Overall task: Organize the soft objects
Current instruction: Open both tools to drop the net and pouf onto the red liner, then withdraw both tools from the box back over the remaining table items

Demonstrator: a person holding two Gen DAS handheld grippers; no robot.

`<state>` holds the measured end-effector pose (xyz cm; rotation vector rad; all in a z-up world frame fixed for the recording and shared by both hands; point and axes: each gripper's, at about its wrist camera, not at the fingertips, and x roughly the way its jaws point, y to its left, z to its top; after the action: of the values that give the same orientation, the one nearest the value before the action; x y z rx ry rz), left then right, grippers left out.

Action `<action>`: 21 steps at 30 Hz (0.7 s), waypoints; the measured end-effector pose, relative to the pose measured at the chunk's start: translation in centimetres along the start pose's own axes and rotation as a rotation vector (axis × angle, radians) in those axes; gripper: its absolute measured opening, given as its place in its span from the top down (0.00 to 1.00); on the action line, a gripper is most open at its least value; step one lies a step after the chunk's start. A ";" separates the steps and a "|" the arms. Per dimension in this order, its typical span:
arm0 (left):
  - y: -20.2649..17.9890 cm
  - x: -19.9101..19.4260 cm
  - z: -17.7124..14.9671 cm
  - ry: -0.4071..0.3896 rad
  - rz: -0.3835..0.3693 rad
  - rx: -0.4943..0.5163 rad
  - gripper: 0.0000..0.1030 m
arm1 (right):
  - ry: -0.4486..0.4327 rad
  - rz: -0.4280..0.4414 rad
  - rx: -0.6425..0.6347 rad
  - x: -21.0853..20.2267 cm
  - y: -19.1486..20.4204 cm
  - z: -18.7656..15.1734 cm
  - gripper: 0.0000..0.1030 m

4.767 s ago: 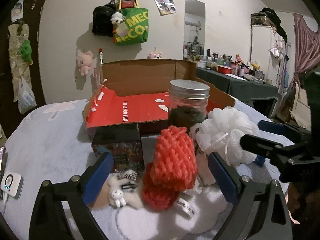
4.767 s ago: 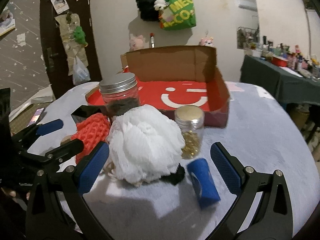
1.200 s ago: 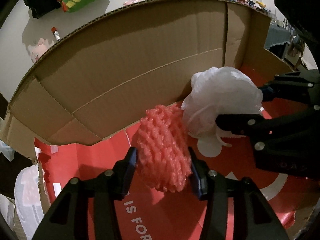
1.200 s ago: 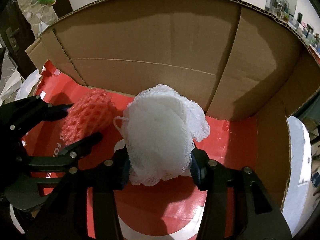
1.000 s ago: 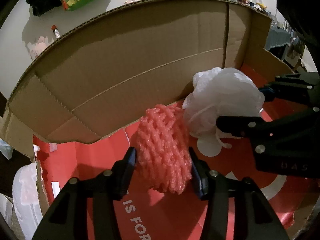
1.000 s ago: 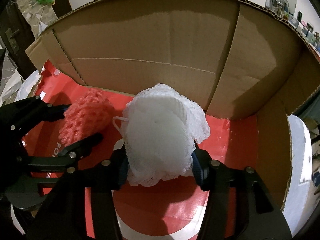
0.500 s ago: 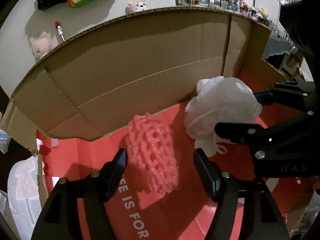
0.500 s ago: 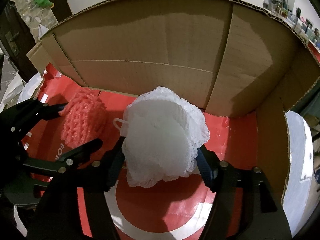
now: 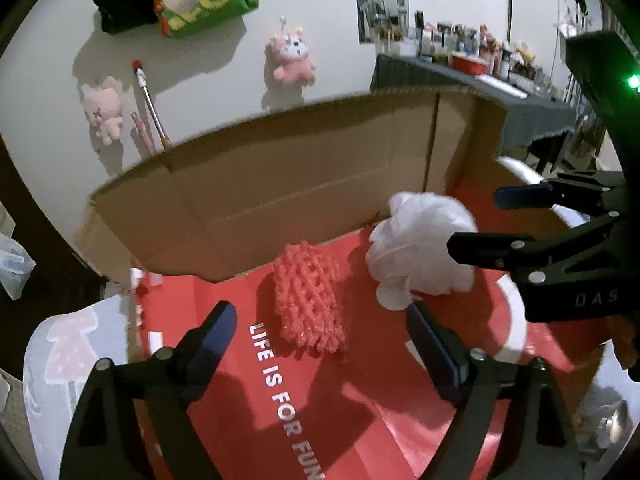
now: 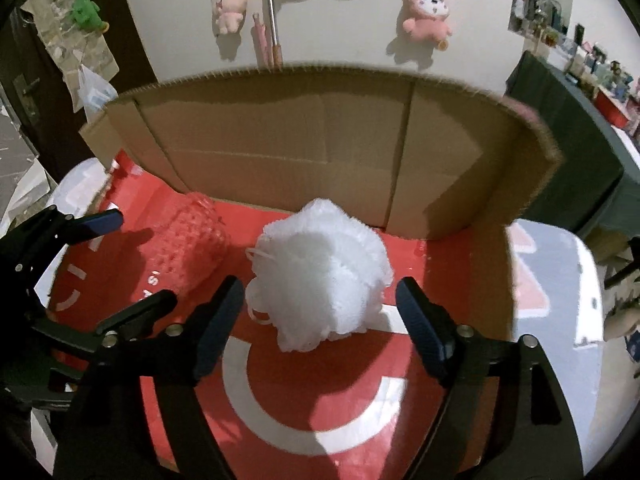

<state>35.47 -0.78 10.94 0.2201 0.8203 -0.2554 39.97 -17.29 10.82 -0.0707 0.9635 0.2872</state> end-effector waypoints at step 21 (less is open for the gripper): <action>-2.8 -17.9 -5.4 -0.302 -0.028 -0.128 0.00 | -0.304 -0.041 -0.068 -19.0 4.2 -7.9 0.11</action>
<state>19.15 0.59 20.46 0.0469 0.5377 -0.2543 22.31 -18.68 22.08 -0.1055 0.6501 0.2832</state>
